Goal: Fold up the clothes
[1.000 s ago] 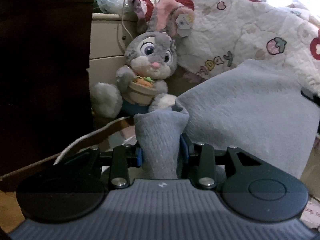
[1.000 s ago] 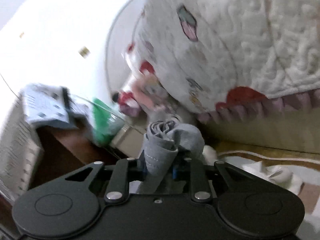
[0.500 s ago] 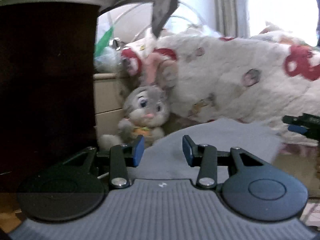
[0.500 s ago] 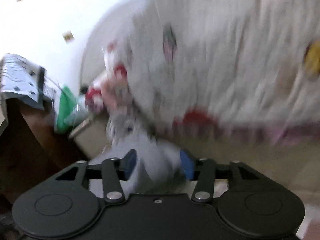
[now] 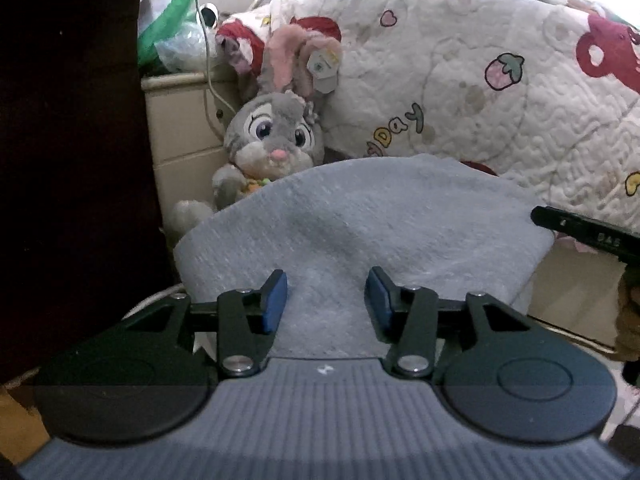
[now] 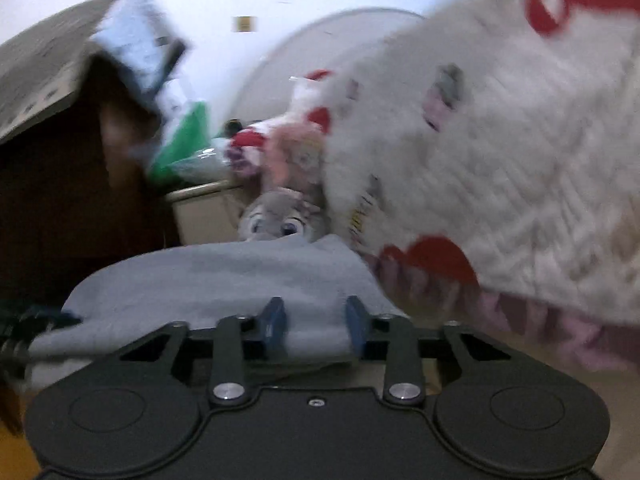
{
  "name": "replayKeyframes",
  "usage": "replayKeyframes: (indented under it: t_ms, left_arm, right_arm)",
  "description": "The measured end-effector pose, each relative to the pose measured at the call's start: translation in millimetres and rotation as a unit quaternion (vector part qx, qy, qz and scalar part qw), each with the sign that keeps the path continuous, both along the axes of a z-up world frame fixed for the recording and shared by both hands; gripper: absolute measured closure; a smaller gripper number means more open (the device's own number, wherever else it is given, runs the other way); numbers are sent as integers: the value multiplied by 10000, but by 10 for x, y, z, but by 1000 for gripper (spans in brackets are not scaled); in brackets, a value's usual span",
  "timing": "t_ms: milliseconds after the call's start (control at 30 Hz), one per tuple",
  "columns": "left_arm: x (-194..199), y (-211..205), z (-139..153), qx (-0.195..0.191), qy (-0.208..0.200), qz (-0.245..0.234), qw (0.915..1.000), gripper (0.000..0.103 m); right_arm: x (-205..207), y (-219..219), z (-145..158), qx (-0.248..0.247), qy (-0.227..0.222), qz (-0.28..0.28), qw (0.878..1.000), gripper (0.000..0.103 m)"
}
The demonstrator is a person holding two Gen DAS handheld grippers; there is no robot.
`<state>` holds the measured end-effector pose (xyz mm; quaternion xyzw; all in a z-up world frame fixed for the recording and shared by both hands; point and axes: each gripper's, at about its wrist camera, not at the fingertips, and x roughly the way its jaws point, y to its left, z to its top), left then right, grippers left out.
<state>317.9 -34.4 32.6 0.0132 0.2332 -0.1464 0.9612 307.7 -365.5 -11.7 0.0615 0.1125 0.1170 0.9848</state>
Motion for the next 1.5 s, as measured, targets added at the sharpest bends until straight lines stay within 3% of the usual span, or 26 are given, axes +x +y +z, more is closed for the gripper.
replayKeyframes:
  t_ms: [67,100,133,167,200,267,400,500,600,667,800,900,1000,1033,1133,1200,1300,1500]
  left_arm:
    - [-88,79,0,-136,163,104,9997,58]
    - [-152,85,-1,-62,152,142,9998,57]
    - [-202,92,-7,40,90,248,9996,53]
    - [-252,99,-13,144,27,357,9993,47]
    - [-295,123,-2,193,-22,464,9987,46]
    - [-330,187,24,173,-164,828,9963,44]
    - [-143,338,31,95,24,1311,9913,46]
    - [-208,240,-22,355,183,1391,9895,49]
    - [-551,11,-17,965,-231,1434,9847,48]
    - [-787,-69,29,1109,-363,1446,9826,47]
    - [-1172,-126,171,768,-41,1033,9917,44]
    - [-1459,-210,211,652,210,1037,9922,40]
    - [-1668,-342,173,976,226,1356,9857,22]
    - [-1751,-379,132,979,307,1233,9871,16]
    - [-1912,-456,13,840,801,1059,9876,15]
    - [-2030,-543,-72,984,977,904,9862,15]
    - [-2239,-689,-194,1148,1031,784,9849,15]
    - [-2594,-866,-335,901,1138,681,9871,15]
  right_arm:
    - [55,-26,-25,37,70,-206,9998,77]
    - [83,-39,-37,55,105,-309,9995,67]
    - [110,-52,-50,73,140,-411,9990,33]
    - [107,-100,-63,168,216,-656,9975,18]
    - [100,-152,-76,272,298,-919,9950,14]
    - [75,-278,-93,621,469,-825,9935,21]
    - [-15,-359,-50,556,629,-715,9939,24]
    - [-170,-412,-10,689,834,-595,9923,24]
    - [-435,-380,16,605,968,-195,9933,24]
    - [-591,-321,37,411,1052,265,9933,24]
    - [-836,-151,127,140,1245,690,9897,24]
    - [-1042,-26,220,73,1335,938,9866,25]
    - [-1278,98,294,-30,1462,961,9846,24]
    - [-1380,137,303,-92,1480,975,9841,24]
    - [-1675,200,302,-117,1444,948,9849,24]
    - [-1863,238,276,-155,1521,871,9844,24]
    - [-2165,257,237,-156,1561,796,9844,24]
    - [-2735,220,189,-28,1495,422,9879,24]
